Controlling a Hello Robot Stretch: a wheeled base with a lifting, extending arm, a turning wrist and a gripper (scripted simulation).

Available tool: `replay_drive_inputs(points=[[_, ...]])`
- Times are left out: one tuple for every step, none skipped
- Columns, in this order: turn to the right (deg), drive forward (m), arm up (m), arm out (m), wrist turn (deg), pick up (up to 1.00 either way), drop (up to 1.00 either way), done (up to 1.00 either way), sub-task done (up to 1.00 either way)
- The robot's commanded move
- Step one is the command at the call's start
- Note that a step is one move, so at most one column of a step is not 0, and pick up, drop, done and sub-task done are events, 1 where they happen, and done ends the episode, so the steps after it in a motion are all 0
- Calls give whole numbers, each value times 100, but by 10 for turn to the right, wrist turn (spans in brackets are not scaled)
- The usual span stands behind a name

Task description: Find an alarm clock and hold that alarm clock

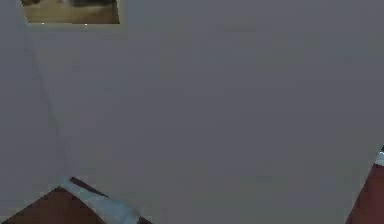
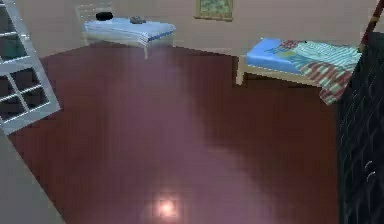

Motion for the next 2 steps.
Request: replay_drive_inputs(points=[[450,0,0,0,0,0,0,0,0],[450,0,0,0,0,0,0,0,0]])
